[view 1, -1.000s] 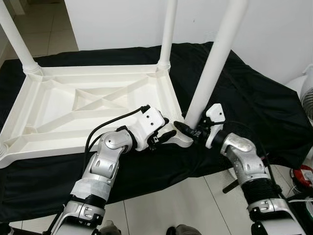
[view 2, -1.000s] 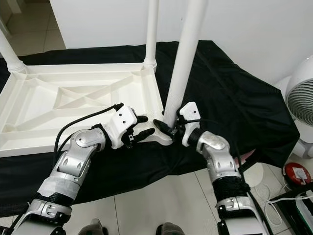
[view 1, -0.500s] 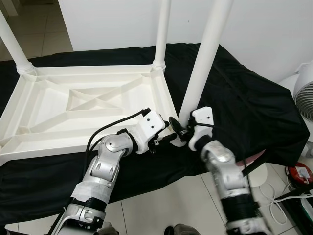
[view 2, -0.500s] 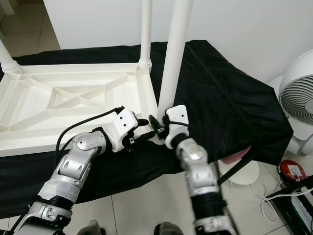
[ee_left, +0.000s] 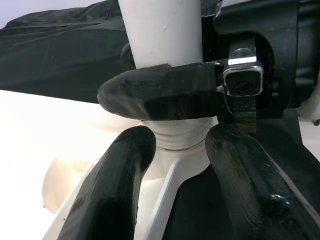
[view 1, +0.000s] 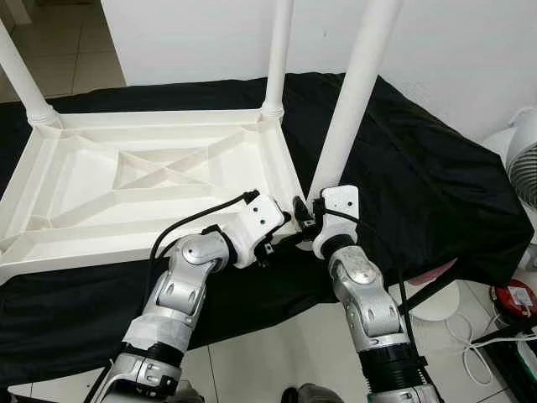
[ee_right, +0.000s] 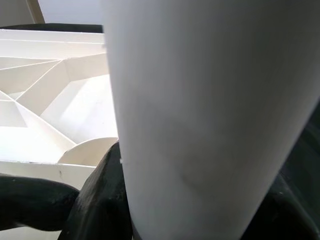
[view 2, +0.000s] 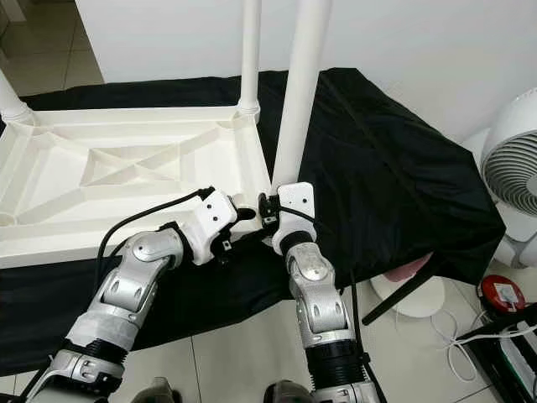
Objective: Building children table
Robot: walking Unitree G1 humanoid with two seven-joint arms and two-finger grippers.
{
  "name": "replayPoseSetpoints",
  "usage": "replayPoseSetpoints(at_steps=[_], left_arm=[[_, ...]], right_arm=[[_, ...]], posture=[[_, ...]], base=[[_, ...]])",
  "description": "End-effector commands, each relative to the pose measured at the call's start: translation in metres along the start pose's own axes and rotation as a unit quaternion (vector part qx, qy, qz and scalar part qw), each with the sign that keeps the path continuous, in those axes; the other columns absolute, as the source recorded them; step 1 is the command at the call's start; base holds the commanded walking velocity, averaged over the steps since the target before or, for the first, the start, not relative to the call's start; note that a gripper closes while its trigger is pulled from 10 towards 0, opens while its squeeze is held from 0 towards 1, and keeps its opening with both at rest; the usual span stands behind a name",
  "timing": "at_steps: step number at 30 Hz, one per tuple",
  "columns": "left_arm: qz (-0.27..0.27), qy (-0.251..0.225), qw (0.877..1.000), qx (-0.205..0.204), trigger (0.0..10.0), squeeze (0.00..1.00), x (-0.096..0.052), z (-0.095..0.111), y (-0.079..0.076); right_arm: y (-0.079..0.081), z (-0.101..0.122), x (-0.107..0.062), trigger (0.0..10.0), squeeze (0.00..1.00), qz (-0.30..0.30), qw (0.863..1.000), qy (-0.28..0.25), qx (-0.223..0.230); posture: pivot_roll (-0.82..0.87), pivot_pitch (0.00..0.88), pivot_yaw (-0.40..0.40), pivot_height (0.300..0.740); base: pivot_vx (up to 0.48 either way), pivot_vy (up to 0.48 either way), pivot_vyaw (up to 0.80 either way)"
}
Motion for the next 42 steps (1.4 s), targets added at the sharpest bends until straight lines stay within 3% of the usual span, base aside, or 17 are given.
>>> replayPoseSetpoints(at_steps=[1,2,7,10,13,14,15,16,18,28,31,34,37,42], left_arm=[[0.081,-0.003,0.997,0.003,10.0,0.0,0.001,0.002,0.012],[0.087,-0.003,0.996,0.002,10.0,0.0,0.0,0.002,0.013],[0.091,-0.004,0.996,0.0,10.0,0.0,0.0,0.002,0.014],[0.097,-0.007,0.995,-0.004,10.0,0.0,0.0,0.003,0.014],[0.097,-0.007,0.995,-0.004,10.0,0.0,0.0,0.003,0.014],[0.097,-0.007,0.995,-0.004,10.0,0.0,0.0,0.003,0.014],[0.097,-0.007,0.995,-0.004,10.0,0.0,0.0,0.003,0.014],[0.096,-0.006,0.995,-0.004,10.0,0.0,0.0,0.003,0.014],[0.097,-0.005,0.995,-0.004,10.0,0.0,-0.001,0.002,0.015],[0.091,-0.002,0.996,-0.003,10.0,0.0,-0.001,0.001,0.014],[0.089,0.001,0.996,-0.001,10.0,0.0,-0.002,0.001,0.014],[0.089,0.002,0.996,-0.001,10.0,0.0,-0.002,0.0,0.014],[0.084,0.003,0.996,0.002,10.0,0.0,-0.004,0.001,0.014],[0.085,0.006,0.996,0.006,10.0,0.0,-0.007,0.0,0.017]], right_arm=[[-0.006,-0.005,0.001,10.0,0.05,-0.012,1.0,0.016,0.001],[-0.006,-0.003,0.001,10.0,1.0,-0.017,1.0,0.015,0.001],[-0.006,-0.002,0.001,10.0,1.0,-0.013,1.0,0.014,0.02],[-0.019,0.001,0.004,10.0,1.0,0.007,1.0,0.002,0.026],[-0.022,0.002,0.004,10.0,1.0,0.011,1.0,0.0,0.025],[-0.025,0.003,0.004,10.0,0.62,0.017,1.0,-0.002,0.023],[-0.025,0.003,0.004,10.0,0.62,0.017,1.0,-0.002,0.023],[-0.028,0.004,0.004,10.0,0.0,0.027,0.999,-0.007,0.022],[-0.033,0.005,0.003,10.0,0.0,0.067,0.998,-0.019,-0.006],[-0.043,0.002,0.001,10.0,0.0,0.154,0.987,-0.023,-0.038],[-0.048,0.001,0.003,10.0,0.0,0.208,0.977,-0.019,-0.048],[-0.048,0.0,0.002,10.0,0.0,0.216,0.975,-0.019,-0.051],[-0.048,-0.003,0.002,10.0,0.0,0.264,0.963,-0.016,-0.057],[-0.052,-0.003,0.005,10.0,0.0,0.289,0.954,-0.015,-0.076]], posture=[[-0.02,0.0,-0.049,0.74],[-0.02,0.0,-0.051,0.74],[-0.02,0.01,-0.053,0.74],[-0.02,0.021,-0.056,0.74],[-0.02,0.021,-0.056,0.74],[-0.02,0.024,-0.057,0.74],[-0.02,0.024,-0.057,0.74],[-0.02,0.025,-0.057,0.74],[-0.03,0.027,-0.055,0.74],[-0.03,0.031,-0.047,0.74],[-0.02,0.03,-0.034,0.74],[-0.02,0.03,-0.034,0.74],[0.01,0.027,-0.017,0.74],[0.03,0.025,-0.016,0.74]], base=[[0.0,0.0,0.0],[0.0,0.0,0.0],[0.0,0.0,0.0],[0.0,0.0,0.0],[0.0,0.0,0.0],[0.0,0.0,0.0],[0.0,0.0,0.0],[0.0,0.0,0.0],[0.0,0.0,0.0],[0.0,0.0,0.0],[0.0,0.0,0.0],[0.0,0.0,0.0],[0.0,0.0,0.0],[0.0,0.0,0.0]])
Point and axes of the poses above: a point about 5 cm out from each wrist's last joint towards the gripper, its own x axis pointing out of the wrist towards the gripper, its own z axis along the axis of the wrist's last joint, y = z × x, the point moved 2 cm from there along x, pointing out of the wrist towards the gripper, and after that the axes turned 3 degrees about -x, right-handed, at the moved point
